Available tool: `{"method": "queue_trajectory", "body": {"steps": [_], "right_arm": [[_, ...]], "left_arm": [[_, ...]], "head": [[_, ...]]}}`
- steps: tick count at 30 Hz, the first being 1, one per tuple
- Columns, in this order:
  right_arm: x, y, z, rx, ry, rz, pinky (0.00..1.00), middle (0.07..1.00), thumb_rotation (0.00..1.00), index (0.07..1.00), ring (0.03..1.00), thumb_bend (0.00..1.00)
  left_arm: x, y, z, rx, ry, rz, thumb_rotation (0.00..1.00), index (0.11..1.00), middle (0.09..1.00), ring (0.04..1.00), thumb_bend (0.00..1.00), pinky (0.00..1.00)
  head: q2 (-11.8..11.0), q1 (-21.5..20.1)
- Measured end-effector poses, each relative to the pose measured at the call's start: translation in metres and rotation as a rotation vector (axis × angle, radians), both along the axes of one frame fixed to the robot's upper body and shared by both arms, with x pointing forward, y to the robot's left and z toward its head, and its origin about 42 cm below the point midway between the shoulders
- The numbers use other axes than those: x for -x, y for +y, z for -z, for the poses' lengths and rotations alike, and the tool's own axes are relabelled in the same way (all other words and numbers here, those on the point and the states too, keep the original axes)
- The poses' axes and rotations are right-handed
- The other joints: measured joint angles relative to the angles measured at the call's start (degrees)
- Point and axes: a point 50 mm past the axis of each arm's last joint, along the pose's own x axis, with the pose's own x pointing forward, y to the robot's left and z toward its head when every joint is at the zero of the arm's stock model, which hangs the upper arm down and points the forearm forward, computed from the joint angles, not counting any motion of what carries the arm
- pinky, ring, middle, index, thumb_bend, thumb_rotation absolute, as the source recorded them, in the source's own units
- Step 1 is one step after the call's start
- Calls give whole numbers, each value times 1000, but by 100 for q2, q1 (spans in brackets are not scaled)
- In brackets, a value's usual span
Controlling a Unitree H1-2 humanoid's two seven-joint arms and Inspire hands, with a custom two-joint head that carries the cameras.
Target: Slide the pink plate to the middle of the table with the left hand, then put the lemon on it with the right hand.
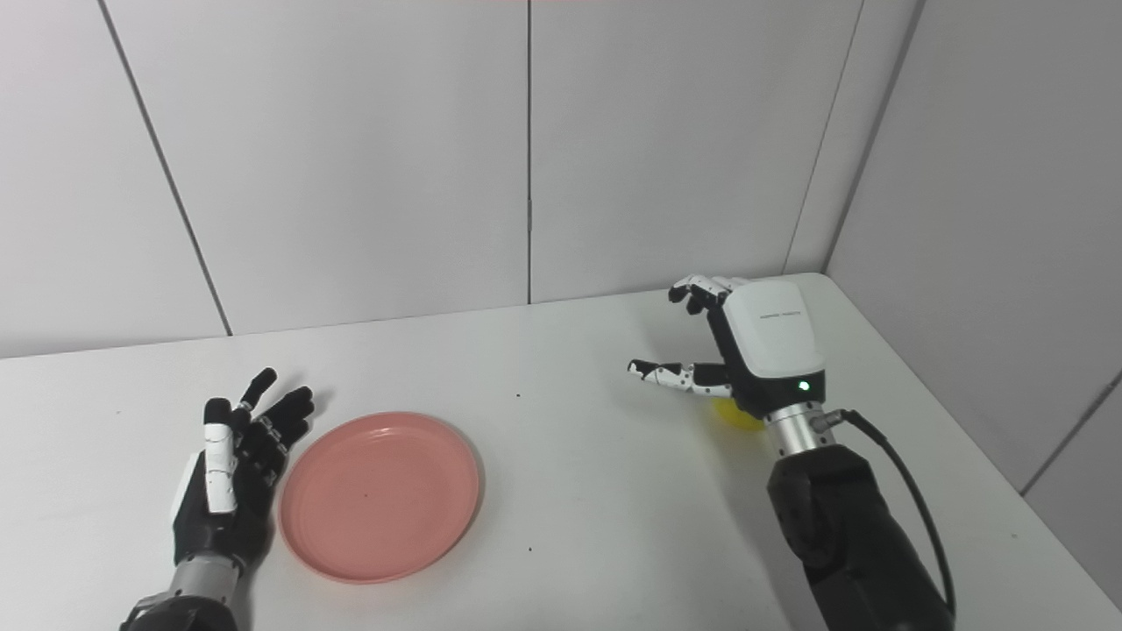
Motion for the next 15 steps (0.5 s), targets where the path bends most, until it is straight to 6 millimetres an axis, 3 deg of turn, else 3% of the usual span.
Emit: {"method": "queue_trajectory", "body": {"steps": [2,10,15], "right_arm": [[1,-4,3,-3,12,27,446,557,728,597,503,805],[4,-21,22,-9,86,114,366,527,693,597,439,799],[6,-35,27,6,117,154,404,544,700,612,470,799]], "left_arm": [[0,0,0,0,0,-1,915,886,756,834,892,917],[0,0,1,0,1,6,915,889,763,842,892,929],[0,0,1,-1,0,10,916,893,769,839,897,924]], "head": [[0,9],[9,9],[18,18]]}}
